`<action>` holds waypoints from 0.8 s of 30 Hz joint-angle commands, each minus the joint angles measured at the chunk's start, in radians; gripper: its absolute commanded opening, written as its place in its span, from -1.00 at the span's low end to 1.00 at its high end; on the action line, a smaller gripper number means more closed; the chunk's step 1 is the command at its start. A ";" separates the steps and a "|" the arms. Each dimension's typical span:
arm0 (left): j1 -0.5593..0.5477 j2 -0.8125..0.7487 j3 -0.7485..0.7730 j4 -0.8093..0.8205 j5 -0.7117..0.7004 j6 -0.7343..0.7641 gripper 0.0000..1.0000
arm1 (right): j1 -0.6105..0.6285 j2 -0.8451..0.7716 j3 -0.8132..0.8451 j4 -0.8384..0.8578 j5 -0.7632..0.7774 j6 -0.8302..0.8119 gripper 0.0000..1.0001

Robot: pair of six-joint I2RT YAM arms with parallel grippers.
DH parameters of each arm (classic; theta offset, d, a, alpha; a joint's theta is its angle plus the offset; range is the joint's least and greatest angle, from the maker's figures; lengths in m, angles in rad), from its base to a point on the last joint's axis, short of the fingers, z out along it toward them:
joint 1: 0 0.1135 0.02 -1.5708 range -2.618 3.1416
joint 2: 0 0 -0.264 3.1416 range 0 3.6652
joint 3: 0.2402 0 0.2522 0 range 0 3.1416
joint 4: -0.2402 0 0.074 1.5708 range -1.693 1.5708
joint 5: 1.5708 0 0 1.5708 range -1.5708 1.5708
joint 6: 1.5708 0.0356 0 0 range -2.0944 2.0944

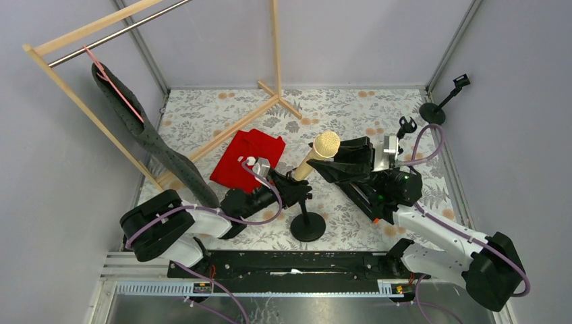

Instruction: Attach the microphones to the stand

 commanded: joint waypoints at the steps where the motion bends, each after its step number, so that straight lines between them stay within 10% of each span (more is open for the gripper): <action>1: -0.009 -0.068 0.057 0.166 0.013 -0.059 -1.00 | 0.007 0.017 0.023 0.129 -0.030 0.026 -1.00; 24: -0.028 -0.114 0.050 0.166 0.017 -0.102 -1.00 | 0.007 0.059 0.003 0.095 -0.052 -0.021 -1.00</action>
